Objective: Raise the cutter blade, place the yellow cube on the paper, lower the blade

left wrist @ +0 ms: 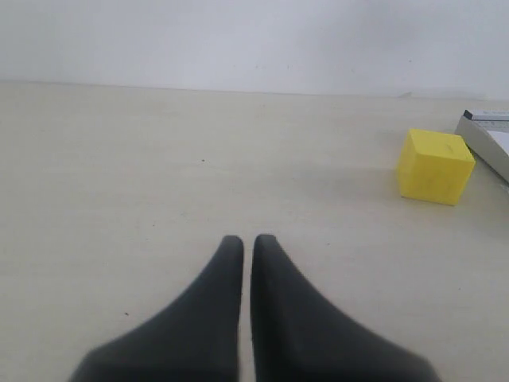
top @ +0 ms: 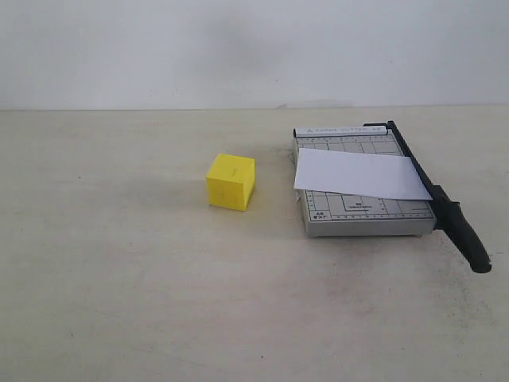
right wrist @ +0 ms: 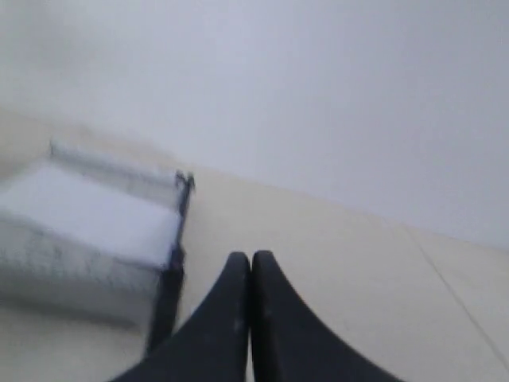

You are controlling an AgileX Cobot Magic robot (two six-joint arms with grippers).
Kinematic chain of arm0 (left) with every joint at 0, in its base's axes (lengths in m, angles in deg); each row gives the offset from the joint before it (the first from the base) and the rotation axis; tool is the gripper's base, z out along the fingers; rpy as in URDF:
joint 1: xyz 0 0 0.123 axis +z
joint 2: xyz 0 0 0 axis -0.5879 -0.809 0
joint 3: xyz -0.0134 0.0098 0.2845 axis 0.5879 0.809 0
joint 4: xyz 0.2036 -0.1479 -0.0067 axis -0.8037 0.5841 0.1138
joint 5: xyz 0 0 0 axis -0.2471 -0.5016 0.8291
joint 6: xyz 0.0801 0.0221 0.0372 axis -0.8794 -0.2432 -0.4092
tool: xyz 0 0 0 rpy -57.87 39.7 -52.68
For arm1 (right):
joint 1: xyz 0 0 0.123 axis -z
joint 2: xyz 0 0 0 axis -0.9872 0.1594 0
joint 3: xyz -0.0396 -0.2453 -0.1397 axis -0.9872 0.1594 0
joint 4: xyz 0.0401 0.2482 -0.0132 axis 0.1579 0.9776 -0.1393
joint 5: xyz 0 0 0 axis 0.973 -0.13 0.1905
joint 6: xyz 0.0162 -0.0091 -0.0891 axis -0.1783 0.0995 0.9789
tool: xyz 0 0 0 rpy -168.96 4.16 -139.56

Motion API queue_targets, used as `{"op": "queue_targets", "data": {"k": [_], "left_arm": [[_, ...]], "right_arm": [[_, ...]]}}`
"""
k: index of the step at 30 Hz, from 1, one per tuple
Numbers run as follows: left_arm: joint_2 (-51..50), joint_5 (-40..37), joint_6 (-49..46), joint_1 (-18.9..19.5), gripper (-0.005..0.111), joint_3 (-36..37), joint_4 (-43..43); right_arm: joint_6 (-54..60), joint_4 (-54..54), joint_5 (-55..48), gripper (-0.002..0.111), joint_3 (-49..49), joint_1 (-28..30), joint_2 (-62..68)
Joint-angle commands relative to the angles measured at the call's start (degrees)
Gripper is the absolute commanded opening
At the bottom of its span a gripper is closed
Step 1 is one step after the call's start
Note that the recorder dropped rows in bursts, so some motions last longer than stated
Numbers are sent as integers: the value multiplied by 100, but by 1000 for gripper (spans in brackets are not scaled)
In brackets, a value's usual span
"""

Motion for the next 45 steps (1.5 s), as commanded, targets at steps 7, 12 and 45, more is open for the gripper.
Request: {"op": "queue_targets", "data": {"k": [7, 12, 45], "left_arm": [[18, 93, 26, -32, 4, -23, -10], [18, 93, 26, -32, 4, -23, -10], [18, 93, 26, -32, 4, -23, -22]], "right_arm": [[-3218, 2323, 2581, 0, -9, -2, -25], [-2925, 3111, 4221, 0, -91, -2, -25], [2298, 4709, 293, 55, -3046, -41, 7693]]}}
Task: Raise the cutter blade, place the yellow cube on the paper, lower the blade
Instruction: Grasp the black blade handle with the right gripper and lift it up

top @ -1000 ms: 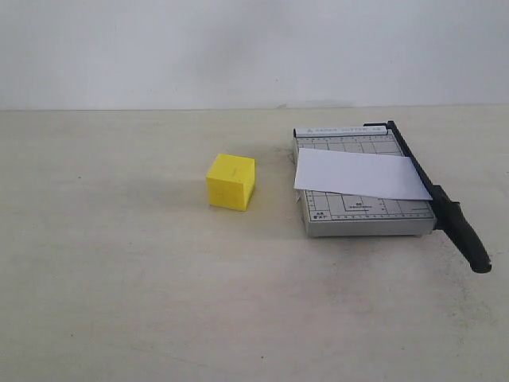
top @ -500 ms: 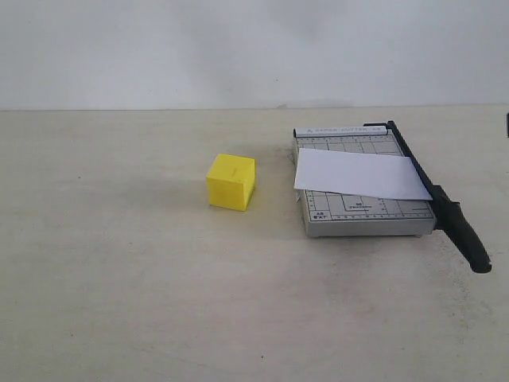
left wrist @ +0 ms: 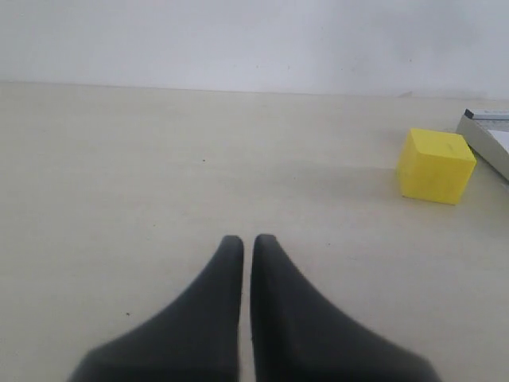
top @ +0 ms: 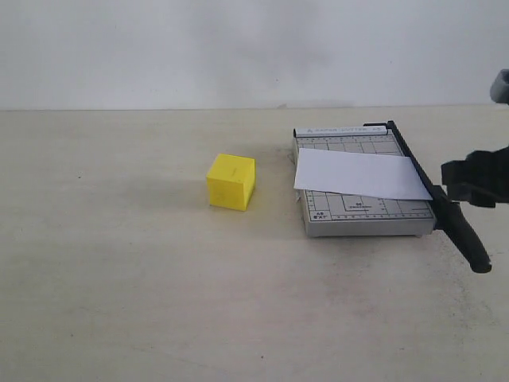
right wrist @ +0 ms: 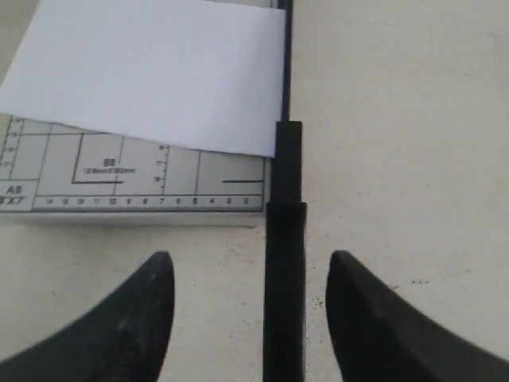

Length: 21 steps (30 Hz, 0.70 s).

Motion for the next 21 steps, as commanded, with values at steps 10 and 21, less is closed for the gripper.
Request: {"op": "queue_targets", "data": {"k": [10, 21], "left_arm": [[18, 93, 26, -32, 4, -23, 0], [18, 93, 26, -32, 4, -23, 0]], "right_arm": [[31, 131, 3613, 55, 1922, -1137, 110], [-934, -190, 5050, 55, 2272, -1347, 1225]]}}
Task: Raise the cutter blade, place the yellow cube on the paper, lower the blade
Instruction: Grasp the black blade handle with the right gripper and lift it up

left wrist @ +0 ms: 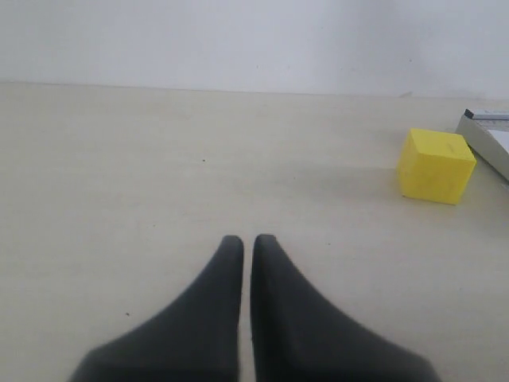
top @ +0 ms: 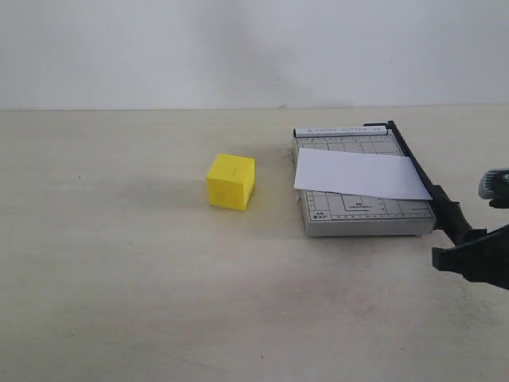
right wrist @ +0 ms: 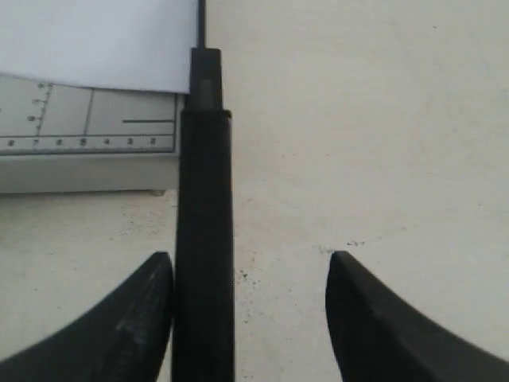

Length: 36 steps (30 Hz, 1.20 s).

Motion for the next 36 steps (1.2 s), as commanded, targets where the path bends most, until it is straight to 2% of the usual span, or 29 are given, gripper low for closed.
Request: {"op": "queue_targets", "data": {"k": [1, 4, 6, 11, 20, 30, 36], "left_arm": [[18, 93, 26, -32, 4, -23, 0], [18, 93, 26, -32, 4, -23, 0], [18, 93, 26, -32, 4, -23, 0], [18, 93, 26, -32, 4, -23, 0], [18, 93, 26, -32, 4, -23, 0], [18, 93, 26, -32, 4, -23, 0], [18, 93, 26, -32, 4, -23, 0]], "right_arm": [[-430, -285, 343, 55, 43, -23, 431], [-600, -297, 265, 53, 43, -23, 473], [-600, -297, 252, 44, 43, -23, 473], [-600, -297, 253, 1, 43, -23, 473], [-563, -297, 522, 0, 43, -23, 240], [-208, -309, 1168, 0, 43, -23, -1188], [-208, -800, 1171, 0, 43, -23, -1857]]}}
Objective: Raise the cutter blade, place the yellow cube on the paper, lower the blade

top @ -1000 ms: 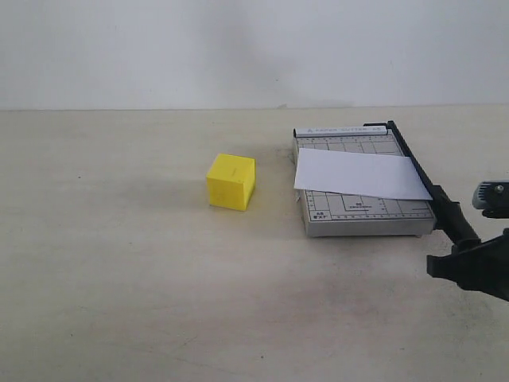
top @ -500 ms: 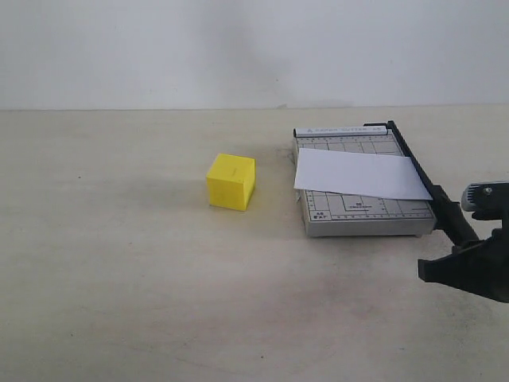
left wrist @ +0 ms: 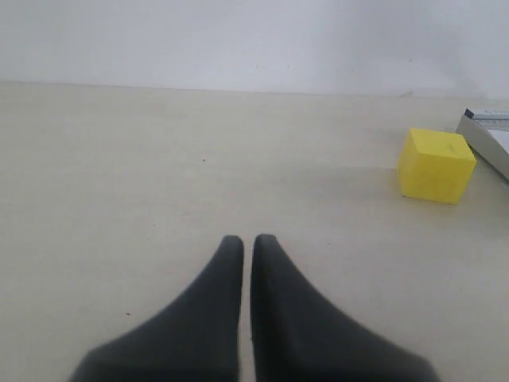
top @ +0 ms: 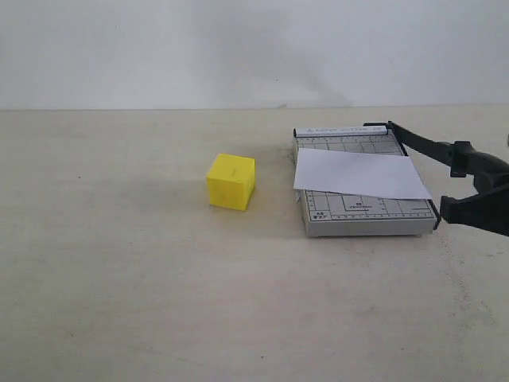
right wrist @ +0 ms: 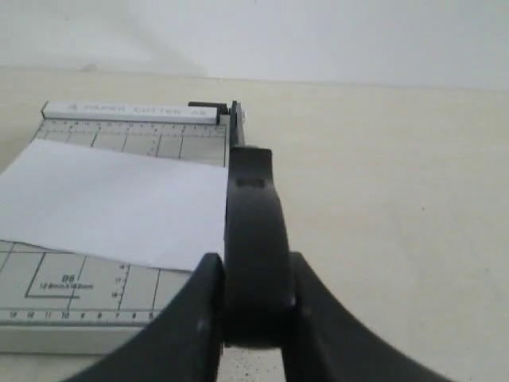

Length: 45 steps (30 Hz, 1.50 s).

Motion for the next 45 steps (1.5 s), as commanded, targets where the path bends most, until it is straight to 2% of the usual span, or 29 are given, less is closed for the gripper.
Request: {"op": "queue_targets", "data": {"k": [1, 8, 10, 15, 17, 19, 23, 30, 36, 39, 43, 45], "left_arm": [[18, 93, 26, -32, 4, -23, 0], [18, 93, 26, -32, 4, -23, 0], [18, 93, 26, -32, 4, -23, 0], [18, 93, 26, -32, 4, -23, 0], [18, 93, 26, -32, 4, -23, 0], [18, 93, 26, -32, 4, -23, 0], [18, 93, 26, -32, 4, -23, 0], [18, 93, 26, -32, 4, -23, 0], [18, 93, 26, -32, 4, -23, 0], [18, 93, 26, -32, 4, -23, 0], [18, 93, 26, -32, 4, -23, 0], [18, 93, 26, -32, 4, -23, 0]], "right_arm": [[14, -155, 585, 0, -10, 39, -505], [14, -144, 249, 3, -10, 39, -528], [-21, -144, -5, 12, -10, 39, -528], [-21, -133, -264, 48, -10, 39, -528], [11, -133, -264, 55, -10, 39, -551], [11, -133, -278, 57, -10, 39, -670], [24, -133, -350, 57, -10, 39, -1265], [270, -143, 106, 57, -35, 39, -2913], [292, -143, -525, 54, -71, 39, -3654], [312, -143, -1060, 39, -71, 39, -3628], [312, -143, -1890, 4, -71, 39, -3628], [309, -143, -2052, 0, -71, 39, -3628]]}}
